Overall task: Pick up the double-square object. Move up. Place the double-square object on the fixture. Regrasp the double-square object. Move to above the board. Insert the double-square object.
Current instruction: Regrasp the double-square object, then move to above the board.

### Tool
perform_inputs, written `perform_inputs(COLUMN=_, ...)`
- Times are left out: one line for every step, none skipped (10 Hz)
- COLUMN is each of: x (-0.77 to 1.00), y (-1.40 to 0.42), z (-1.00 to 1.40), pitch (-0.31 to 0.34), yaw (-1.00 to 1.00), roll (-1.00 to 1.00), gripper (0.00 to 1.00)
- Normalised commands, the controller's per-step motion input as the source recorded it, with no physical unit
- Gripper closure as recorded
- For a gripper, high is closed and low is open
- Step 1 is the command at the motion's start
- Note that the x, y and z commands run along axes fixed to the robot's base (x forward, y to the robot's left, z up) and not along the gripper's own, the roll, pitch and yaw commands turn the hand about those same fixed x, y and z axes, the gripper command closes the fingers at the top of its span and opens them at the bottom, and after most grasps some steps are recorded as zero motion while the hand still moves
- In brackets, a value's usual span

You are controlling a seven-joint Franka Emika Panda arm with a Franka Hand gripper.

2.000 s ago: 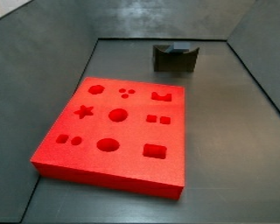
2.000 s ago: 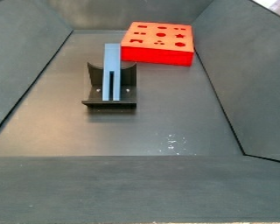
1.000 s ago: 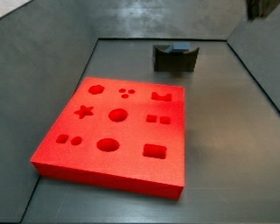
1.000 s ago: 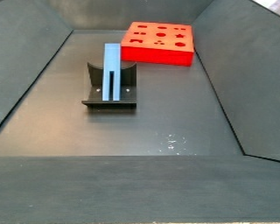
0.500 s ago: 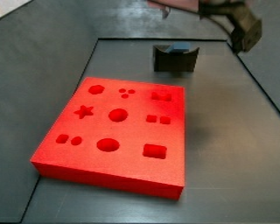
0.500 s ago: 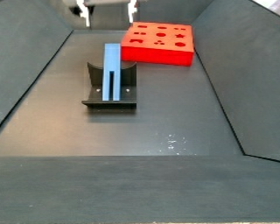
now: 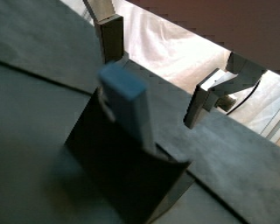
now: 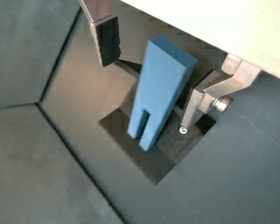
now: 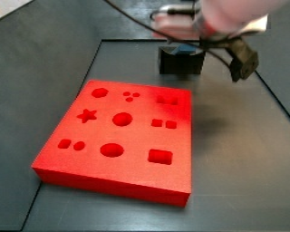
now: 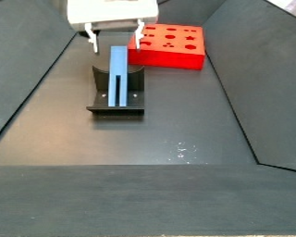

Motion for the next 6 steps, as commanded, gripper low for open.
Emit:
perform_inputs(x=0.09, y=0.00, z=-0.61, pitch=-0.045, yaw=0.01, roll=0.07, gripper=0.00)
perform_inputs(x=0.08, y=0.00, z=-0.41, pitch=-0.037, yaw=0.01, roll=0.07, gripper=0.00)
perform_inputs(x=0.07, y=0.00, z=-0.27, pitch=-0.033, yaw=0.01, roll=0.07, gripper=0.00)
perform_inputs(x=0.00, y=0.00, z=0.00, pitch=0.000, yaw=0.00, roll=0.00, gripper=1.00)
perform_inputs(x=0.01, y=-0.17, z=1.00, pitch=-0.183, yaw=-0.16, roll=-0.34, gripper=1.00)
perform_inputs(x=0.01, y=-0.17, z=1.00, pitch=-0.169, yaw=-0.16, roll=-0.33, gripper=1.00)
